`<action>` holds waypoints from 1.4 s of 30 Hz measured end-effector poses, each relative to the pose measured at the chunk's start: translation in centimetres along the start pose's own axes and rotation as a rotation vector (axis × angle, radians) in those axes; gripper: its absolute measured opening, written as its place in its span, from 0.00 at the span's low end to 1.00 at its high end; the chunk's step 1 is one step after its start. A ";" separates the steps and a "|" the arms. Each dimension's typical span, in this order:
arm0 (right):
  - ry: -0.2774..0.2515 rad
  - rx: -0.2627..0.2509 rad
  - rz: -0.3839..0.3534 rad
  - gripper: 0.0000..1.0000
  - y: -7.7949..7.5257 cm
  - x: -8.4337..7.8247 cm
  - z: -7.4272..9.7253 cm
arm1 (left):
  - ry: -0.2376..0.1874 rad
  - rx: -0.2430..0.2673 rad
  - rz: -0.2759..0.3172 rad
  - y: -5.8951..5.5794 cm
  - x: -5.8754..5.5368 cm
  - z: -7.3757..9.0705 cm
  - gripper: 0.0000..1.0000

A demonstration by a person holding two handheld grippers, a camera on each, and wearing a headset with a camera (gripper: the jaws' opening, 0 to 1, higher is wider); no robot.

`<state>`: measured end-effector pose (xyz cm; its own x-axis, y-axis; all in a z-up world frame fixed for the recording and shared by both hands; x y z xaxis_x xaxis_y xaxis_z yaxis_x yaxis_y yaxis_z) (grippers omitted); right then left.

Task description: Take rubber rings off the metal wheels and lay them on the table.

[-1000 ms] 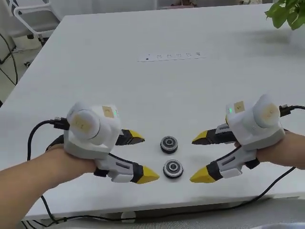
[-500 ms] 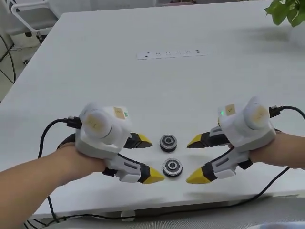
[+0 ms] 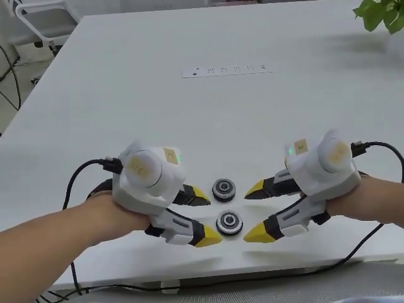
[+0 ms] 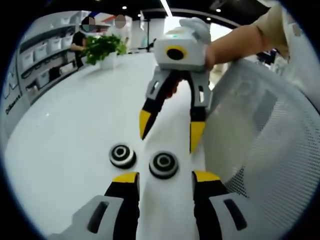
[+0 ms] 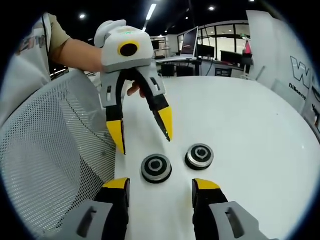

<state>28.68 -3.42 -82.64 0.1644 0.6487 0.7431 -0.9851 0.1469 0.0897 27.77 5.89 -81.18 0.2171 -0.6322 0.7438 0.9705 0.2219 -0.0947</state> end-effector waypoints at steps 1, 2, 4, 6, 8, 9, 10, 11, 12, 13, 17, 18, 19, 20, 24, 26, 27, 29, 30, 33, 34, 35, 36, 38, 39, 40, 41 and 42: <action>0.003 -0.001 0.000 0.48 0.0 -0.1 0.0 | -0.003 -0.005 0.010 0.0 0.0 -0.1 0.41; 0.004 0.000 -0.001 0.48 0.0 -0.2 0.0 | -0.005 -0.005 0.013 0.0 0.0 -0.1 0.40; 0.004 0.000 -0.004 0.48 0.0 -0.2 0.0 | -0.007 -0.009 0.016 -0.1 0.1 -0.2 0.39; 0.003 -0.002 -0.006 0.48 0.0 -0.3 0.0 | -0.007 -0.012 0.014 -0.1 0.1 -0.4 0.39; 0.002 -0.002 -0.013 0.48 -0.1 -0.4 0.0 | -0.017 -0.021 0.031 -0.1 0.2 -0.6 0.38; 0.003 -0.004 -0.014 0.48 -0.1 -0.5 0.0 | -0.021 -0.024 0.044 -0.1 0.2 -0.7 0.37; 0.005 -0.005 -0.014 0.48 -0.1 -0.5 0.1 | -0.023 -0.029 0.053 0.0 0.2 -0.8 0.36; 0.006 -0.005 -0.014 0.48 -0.1 -0.5 0.1 | -0.024 -0.030 0.056 0.0 0.2 -0.8 0.35; 0.005 -0.005 -0.015 0.48 -0.1 -0.6 0.1 | -0.024 -0.032 0.056 0.0 0.2 -0.9 0.34; 0.005 -0.005 -0.015 0.48 -0.1 -0.6 0.1 | -0.024 -0.032 0.055 -0.1 0.2 -1.0 0.33; 0.005 -0.004 -0.017 0.48 -0.1 -0.6 0.0 | -0.023 -0.036 0.040 -0.3 0.4 -1.3 0.32; 0.005 -0.003 -0.018 0.48 -0.1 -0.6 0.0 | -0.023 -0.035 0.038 -0.3 0.4 -1.3 0.32; 0.004 -0.004 -0.019 0.48 -0.1 -0.6 0.0 | -0.023 -0.030 0.035 -0.2 0.5 -1.4 0.32; 0.003 -0.004 -0.020 0.48 -0.1 -0.6 0.0 | -0.022 -0.026 0.033 -0.2 0.5 -1.5 0.32; 0.005 -0.002 -0.019 0.48 -0.1 -0.7 0.0 | -0.018 -0.033 0.023 -0.4 0.6 -1.8 0.30; 0.006 0.001 -0.020 0.48 0.0 -0.7 0.0 | -0.016 -0.035 0.009 -0.5 0.7 -2.0 0.29; 0.005 0.001 -0.019 0.48 0.0 -0.7 0.0 | -0.016 -0.032 0.004 -0.5 0.8 -2.0 0.29; 0.006 0.003 -0.017 0.48 0.0 -0.7 -0.1 | -0.016 -0.027 0.000 -0.4 0.8 -2.1 0.28; 0.006 0.003 -0.017 0.48 0.0 -0.7 -0.1 | -0.015 -0.023 -0.005 -0.4 0.8 -2.1 0.27; 0.002 0.005 -0.015 0.47 0.1 -0.6 -0.1 | -0.009 -0.011 -0.037 -0.5 0.9 -2.2 0.25; 0.001 0.005 -0.015 0.47 0.1 -0.5 -0.1 | -0.008 -0.007 -0.051 -0.5 0.9 -2.2 0.24; -0.001 0.004 -0.014 0.47 0.1 -0.5 -0.1 | -0.009 -0.005 -0.058 -0.5 0.9 -2.3 0.23; -0.001 0.004 -0.013 0.47 0.0 -0.5 -0.1 | -0.009 -0.002 -0.065 -0.5 0.9 -2.3 0.22; -0.005 0.002 -0.014 0.47 0.0 -0.4 -0.1 | -0.005 0.005 -0.071 -0.5 0.8 -2.2 0.20; -0.006 0.004 -0.014 0.47 0.0 -0.4 -0.1 | -0.007 0.007 -0.070 -0.4 0.8 -2.3 0.19; -0.006 0.005 -0.013 0.47 0.1 -0.4 -0.1 | -0.011 0.010 -0.065 -0.3 0.8 -2.3 0.18; -0.005 0.006 -0.013 0.47 0.1 -0.4 -0.1 | -0.012 0.011 -0.063 -0.2 0.8 -2.3 0.18; -0.004 0.008 -0.013 0.47 0.1 -0.4 -0.2 | -0.014 0.017 -0.062 -0.1 0.8 -2.3 0.16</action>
Point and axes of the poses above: the centre of the closed fingertips' face, and the gripper's own axes: z roughly backward along the fingers, y roughly to its left, x roughly out of its top, the point moved 4 cm from there along z, roughly backward along the fingers, and after that the axes turned 1 degree about -x, right-handed, at the moved point
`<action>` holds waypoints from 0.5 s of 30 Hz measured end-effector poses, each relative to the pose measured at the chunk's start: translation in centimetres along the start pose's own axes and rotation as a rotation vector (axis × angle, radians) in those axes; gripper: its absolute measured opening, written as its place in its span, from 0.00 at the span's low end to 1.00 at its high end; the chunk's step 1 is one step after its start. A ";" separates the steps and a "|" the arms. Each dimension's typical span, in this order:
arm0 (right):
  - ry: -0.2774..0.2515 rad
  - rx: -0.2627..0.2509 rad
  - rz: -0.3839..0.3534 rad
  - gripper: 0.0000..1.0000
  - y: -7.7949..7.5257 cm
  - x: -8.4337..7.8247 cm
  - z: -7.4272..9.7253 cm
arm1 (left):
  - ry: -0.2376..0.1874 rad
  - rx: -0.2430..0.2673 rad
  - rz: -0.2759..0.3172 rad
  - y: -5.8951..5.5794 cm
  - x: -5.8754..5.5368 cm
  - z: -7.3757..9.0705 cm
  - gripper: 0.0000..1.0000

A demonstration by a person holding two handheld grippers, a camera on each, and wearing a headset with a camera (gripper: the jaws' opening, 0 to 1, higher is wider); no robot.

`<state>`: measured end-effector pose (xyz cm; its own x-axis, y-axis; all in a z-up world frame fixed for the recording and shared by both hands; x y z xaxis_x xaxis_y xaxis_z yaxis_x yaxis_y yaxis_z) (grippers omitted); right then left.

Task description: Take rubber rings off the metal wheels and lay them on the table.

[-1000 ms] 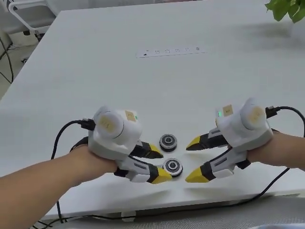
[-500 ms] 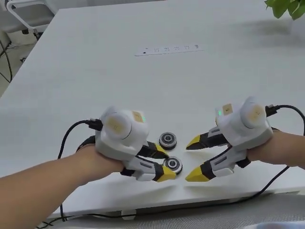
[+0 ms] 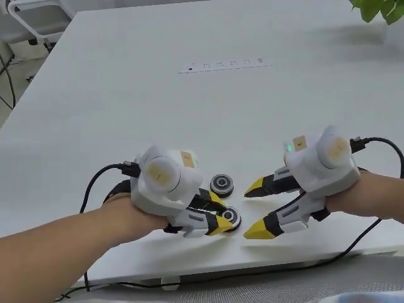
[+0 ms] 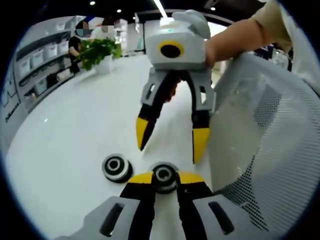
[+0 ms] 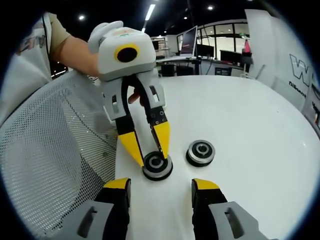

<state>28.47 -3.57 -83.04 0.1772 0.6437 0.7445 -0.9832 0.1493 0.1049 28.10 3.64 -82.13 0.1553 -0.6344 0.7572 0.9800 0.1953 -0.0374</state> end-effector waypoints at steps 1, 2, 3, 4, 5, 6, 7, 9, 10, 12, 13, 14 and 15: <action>0.001 0.002 0.001 0.47 0.0 0.0 0.0 | -0.001 0.004 -0.001 0.1 0.0 0.0 0.15; 0.002 0.002 0.004 0.47 0.1 0.0 -0.1 | 0.000 0.008 -0.005 0.1 0.0 0.0 0.14; 0.001 0.003 0.005 0.47 0.1 0.0 -0.1 | 0.001 0.009 -0.016 0.0 0.0 0.0 0.14; 0.000 0.005 0.005 0.47 0.2 0.1 -0.2 | 0.004 0.013 -0.032 0.0 0.0 0.0 0.14; -0.003 0.006 0.004 0.47 0.2 0.1 -0.2 | 0.009 0.016 -0.059 -0.1 0.0 0.0 0.14; -0.013 0.013 -0.009 0.47 0.3 0.3 -0.3 | 0.011 0.017 -0.063 -0.2 0.0 -0.1 0.14; -0.018 0.016 -0.016 0.47 0.3 0.4 -0.3 | 0.011 0.020 -0.063 -0.2 0.0 -0.1 0.14; -0.018 0.014 -0.013 0.46 0.3 0.5 -0.4 | 0.011 0.025 -0.068 -0.1 0.0 -0.1 0.14; -0.018 0.013 -0.008 0.46 0.4 0.5 -0.5 | 0.010 0.027 -0.070 -0.2 0.0 0.0 0.14; -0.022 0.014 -0.004 0.45 0.4 0.7 -0.6 | 0.009 0.034 -0.072 -0.1 0.0 0.0 0.14; -0.025 0.017 -0.006 0.44 0.5 0.8 -0.7 | 0.009 0.036 -0.072 -0.1 0.0 0.0 0.14; -0.028 0.021 -0.010 0.44 0.5 0.9 -0.9 | 0.008 0.040 -0.071 -0.1 0.0 -0.1 0.14; -0.029 0.023 -0.012 0.44 0.6 1.0 -1.0 | 0.007 0.042 -0.070 -0.1 -0.1 -0.1 0.14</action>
Point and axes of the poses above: the centre of the closed fingertips' face, and the gripper's own axes: z roughly backward along the fingers, y roughly to its left, x roughly out of its top, the point moved 4 cm from there along z, roughly backward along the fingers, and after that the axes turned 1 degree about -x, right-handed, at the moved point
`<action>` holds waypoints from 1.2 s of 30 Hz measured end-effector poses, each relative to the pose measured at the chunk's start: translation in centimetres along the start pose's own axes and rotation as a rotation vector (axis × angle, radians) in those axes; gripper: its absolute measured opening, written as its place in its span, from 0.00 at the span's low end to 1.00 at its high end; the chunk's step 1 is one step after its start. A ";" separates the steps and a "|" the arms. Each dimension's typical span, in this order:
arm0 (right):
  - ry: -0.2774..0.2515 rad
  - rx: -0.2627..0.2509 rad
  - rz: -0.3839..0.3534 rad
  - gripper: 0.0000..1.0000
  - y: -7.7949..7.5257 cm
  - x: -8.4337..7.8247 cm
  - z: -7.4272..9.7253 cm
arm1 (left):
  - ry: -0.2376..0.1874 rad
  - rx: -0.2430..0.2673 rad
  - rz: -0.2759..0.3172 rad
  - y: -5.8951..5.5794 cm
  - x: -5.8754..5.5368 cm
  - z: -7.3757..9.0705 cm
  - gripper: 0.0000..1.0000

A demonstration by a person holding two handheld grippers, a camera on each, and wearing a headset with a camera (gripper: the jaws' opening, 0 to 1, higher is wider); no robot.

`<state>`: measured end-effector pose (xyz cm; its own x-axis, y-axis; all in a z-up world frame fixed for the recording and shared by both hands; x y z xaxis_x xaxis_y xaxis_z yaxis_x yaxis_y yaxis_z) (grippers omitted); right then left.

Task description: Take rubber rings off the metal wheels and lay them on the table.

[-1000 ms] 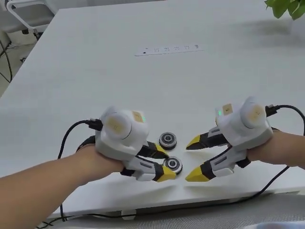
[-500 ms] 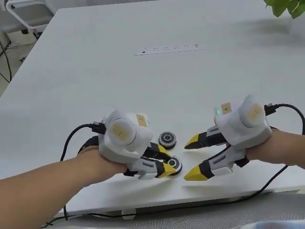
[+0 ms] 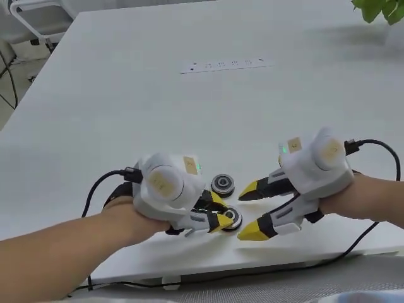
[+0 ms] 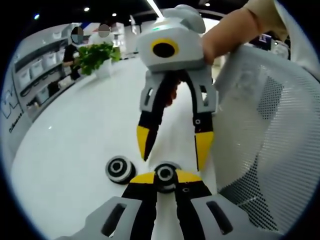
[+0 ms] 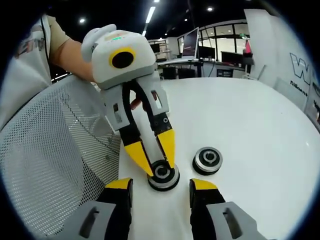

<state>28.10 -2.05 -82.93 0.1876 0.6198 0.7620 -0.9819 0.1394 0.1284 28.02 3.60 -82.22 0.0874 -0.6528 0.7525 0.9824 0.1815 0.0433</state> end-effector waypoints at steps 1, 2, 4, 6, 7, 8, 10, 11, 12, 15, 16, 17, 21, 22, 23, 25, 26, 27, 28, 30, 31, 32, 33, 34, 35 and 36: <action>-0.001 0.001 0.000 0.43 0.1 0.1 -0.2 | -0.001 0.003 0.001 0.0 0.0 0.0 0.14; -0.001 0.002 0.000 0.42 0.1 0.1 -0.3 | 0.000 0.004 0.001 0.0 0.0 0.0 0.14; -0.003 0.010 -0.009 0.41 0.2 0.2 -0.6 | -0.001 0.006 0.003 0.0 0.0 0.0 0.14; -0.004 0.011 -0.025 0.41 0.2 0.2 -0.8 | -0.002 0.011 0.006 0.0 0.0 0.0 0.14; -0.003 0.006 -0.023 0.40 0.1 0.3 -1.0 | -0.002 0.013 0.007 0.0 0.0 0.0 0.14; 0.001 0.000 -0.021 0.40 0.0 0.3 -1.0 | -0.002 0.014 0.007 0.0 0.0 0.0 0.14; 0.007 -0.006 -0.022 0.38 -0.1 0.2 -1.2 | 0.001 0.018 -0.001 -0.1 0.0 0.0 0.14; 0.011 -0.012 -0.026 0.37 -0.1 0.0 -1.2 | 0.002 0.019 0.000 -0.1 0.0 0.0 0.14; 0.013 -0.014 -0.025 0.35 -0.1 0.0 -1.2 | 0.002 0.020 0.000 -0.1 0.0 0.0 0.14; 0.015 -0.017 -0.025 0.32 -0.1 -0.2 -1.2 | 0.002 0.023 0.001 -0.1 -0.1 0.0 0.14; 0.011 -0.019 -0.028 0.32 -0.2 -0.2 -1.1 | 0.002 0.023 0.000 -0.1 -0.1 0.0 0.14; 0.004 -0.018 -0.038 0.31 -0.2 -0.1 -1.0 | 0.001 0.024 0.001 -0.1 -0.1 0.0 0.14; -0.004 -0.023 -0.049 0.27 -0.4 -0.2 -0.8 | 0.001 0.027 0.003 -0.1 0.0 0.0 0.14; -0.003 -0.023 -0.054 0.27 -0.4 -0.2 -0.8 | 0.001 0.028 0.003 -0.1 0.0 0.0 0.14; -0.002 -0.022 -0.054 0.27 -0.4 -0.3 -0.8 | 0.001 0.028 0.003 -0.1 0.0 0.0 0.14; -0.002 -0.019 -0.052 0.25 -0.3 -0.3 -0.6 | 0.000 0.030 0.005 -0.1 0.0 0.0 0.14; -0.001 -0.020 -0.048 0.24 -0.2 -0.3 -0.5 | 0.000 0.031 0.004 -0.1 -0.1 0.0 0.14; -0.001 -0.019 -0.048 0.24 -0.2 -0.4 -0.5 | -0.002 0.031 0.006 -0.1 -0.1 0.1 0.14; -0.001 -0.019 -0.051 0.23 -0.3 -0.4 -0.4 | -0.004 0.031 0.008 -0.1 -0.1 0.0 0.14; 0.002 -0.018 -0.052 0.22 -0.3 -0.6 -0.3 | -0.004 0.032 0.007 -0.1 -0.1 0.0 0.14; 0.004 -0.018 -0.049 0.21 -0.3 -0.6 -0.2 | -0.003 0.033 0.007 -0.1 -0.1 0.0 0.14; 0.004 -0.018 -0.050 0.20 -0.3 -0.7 -0.2 | -0.003 0.034 0.008 -0.1 -0.1 0.0 0.14; 0.005 -0.017 -0.053 0.20 -0.3 -0.7 -0.1 | -0.003 0.035 0.008 -0.1 -0.1 0.0 0.14; 0.006 -0.017 -0.053 0.19 -0.3 -0.7 -0.1 | -0.003 0.035 0.008 -0.1 -0.1 0.0 0.14; 0.007 -0.016 -0.053 0.18 -0.3 -0.8 -0.1 | -0.003 0.036 0.009 -0.1 0.0 0.1 0.14; 0.011 -0.016 -0.054 0.17 -0.3 -0.9 -0.1 | -0.002 0.036 0.009 -0.1 0.0 0.1 0.14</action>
Point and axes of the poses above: the centre of the closed fingertips' face, and the gripper's own axes: z roughly backward along the fingers, y roughly to its left, x roughly out of its top, the point moved 4 cm from there along z, roughly backward along the fingers, and after that the axes turned 1 degree about -x, right-handed, at the moved point
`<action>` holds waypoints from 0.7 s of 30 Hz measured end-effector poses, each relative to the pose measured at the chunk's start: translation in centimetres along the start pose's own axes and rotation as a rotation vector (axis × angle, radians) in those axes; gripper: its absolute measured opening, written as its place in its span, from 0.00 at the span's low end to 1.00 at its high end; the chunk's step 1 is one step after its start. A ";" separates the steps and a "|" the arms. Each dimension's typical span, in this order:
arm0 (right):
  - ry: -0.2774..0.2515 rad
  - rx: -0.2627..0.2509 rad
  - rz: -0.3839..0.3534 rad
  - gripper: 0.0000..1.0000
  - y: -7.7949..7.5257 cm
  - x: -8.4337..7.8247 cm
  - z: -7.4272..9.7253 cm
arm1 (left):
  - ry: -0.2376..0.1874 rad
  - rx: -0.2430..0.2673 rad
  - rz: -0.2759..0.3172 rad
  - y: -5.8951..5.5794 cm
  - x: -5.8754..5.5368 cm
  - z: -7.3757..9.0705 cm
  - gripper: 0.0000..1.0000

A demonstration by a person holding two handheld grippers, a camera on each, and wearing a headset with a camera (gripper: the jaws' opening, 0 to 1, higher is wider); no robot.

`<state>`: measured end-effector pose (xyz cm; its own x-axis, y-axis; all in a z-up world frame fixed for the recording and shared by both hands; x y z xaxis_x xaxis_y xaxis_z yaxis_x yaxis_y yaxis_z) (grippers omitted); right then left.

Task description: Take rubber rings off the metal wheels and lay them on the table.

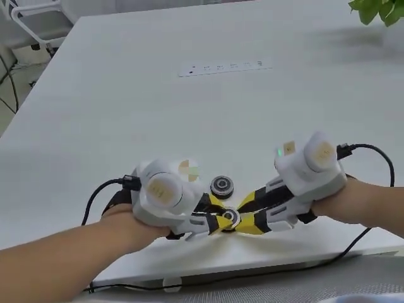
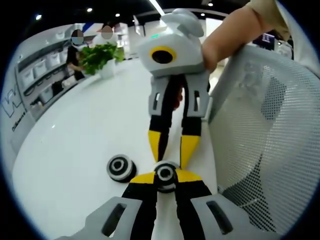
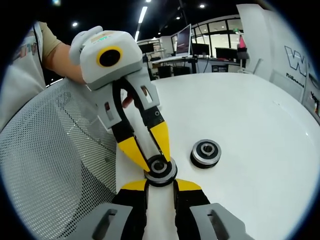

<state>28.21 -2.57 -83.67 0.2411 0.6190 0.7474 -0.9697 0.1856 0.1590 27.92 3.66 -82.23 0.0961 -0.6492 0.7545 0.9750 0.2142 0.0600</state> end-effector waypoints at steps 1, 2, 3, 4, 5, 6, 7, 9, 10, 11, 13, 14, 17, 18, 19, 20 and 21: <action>0.004 0.000 0.002 0.15 0.0 -0.1 0.0 | 0.000 0.000 0.000 0.0 0.0 0.0 0.14; 0.013 0.000 0.007 0.13 0.0 -0.3 0.1 | 0.001 0.000 -0.001 0.0 0.0 0.0 0.14; 0.016 -0.006 0.007 0.10 -0.1 -0.4 0.1 | 0.000 0.000 0.000 0.0 0.0 0.0 0.14; 0.014 -0.008 0.001 0.07 -0.2 -0.4 0.2 | 0.000 0.002 0.000 0.0 0.0 0.0 0.14; 0.012 -0.009 -0.009 0.06 -0.3 -0.4 0.2 | 0.000 0.002 0.000 0.0 0.0 0.0 0.14; 0.011 -0.008 -0.015 0.06 -0.3 -0.4 0.2 | -0.001 0.003 0.001 0.0 0.0 0.0 0.14; 0.011 -0.009 -0.018 0.05 -0.3 -0.5 0.2 | -0.001 0.003 0.001 0.0 0.0 0.0 0.14; 0.012 -0.009 -0.019 0.05 -0.2 -0.4 0.1 | -0.001 0.004 0.003 0.0 -0.1 0.0 0.14; 0.012 -0.008 -0.025 0.05 -0.2 -0.4 0.1 | -0.002 0.005 0.003 -0.1 -0.1 0.0 0.14; 0.011 -0.007 -0.033 0.05 -0.2 -0.5 0.1 | -0.003 0.006 0.004 -0.1 -0.1 0.1 0.14; 0.010 -0.004 -0.062 0.05 -0.3 -0.5 0.1 | -0.003 0.006 0.007 -0.1 -0.1 0.1 0.14; 0.009 -0.003 -0.069 0.04 -0.3 -0.5 0.1 | -0.003 0.006 0.008 -0.1 -0.1 0.0 0.14; 0.010 -0.001 -0.083 0.04 -0.3 -0.5 0.1 | -0.003 0.007 0.011 -0.1 -0.1 0.1 0.14; 0.010 0.002 -0.102 0.03 -0.3 -0.6 0.0 | -0.004 0.007 0.012 0.0 -0.1 0.1 0.14; 0.007 0.003 -0.112 0.03 -0.4 -0.6 0.1 | -0.005 0.007 0.013 0.0 -0.1 0.1 0.14; 0.005 0.005 -0.120 0.03 -0.3 -0.6 0.1 | -0.006 0.008 0.013 0.0 -0.1 0.1 0.14; 0.003 -0.001 -0.127 0.01 -0.4 -0.6 0.1 | -0.006 0.008 0.013 0.0 -0.1 0.1 0.14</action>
<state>28.45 -3.12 -84.09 0.3624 0.5929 0.7192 -0.9312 0.2636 0.2519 27.87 3.76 -82.25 0.1075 -0.6419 0.7592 0.9720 0.2284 0.0555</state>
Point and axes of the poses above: the centre of the closed fingertips' face, and the gripper's own axes: z roughly backward along the fingers, y roughly to its left, x roughly out of its top, the point moved 4 cm from there along z, roughly backward along the fingers, and after that the axes turned 1 degree about -x, right-handed, at the moved point
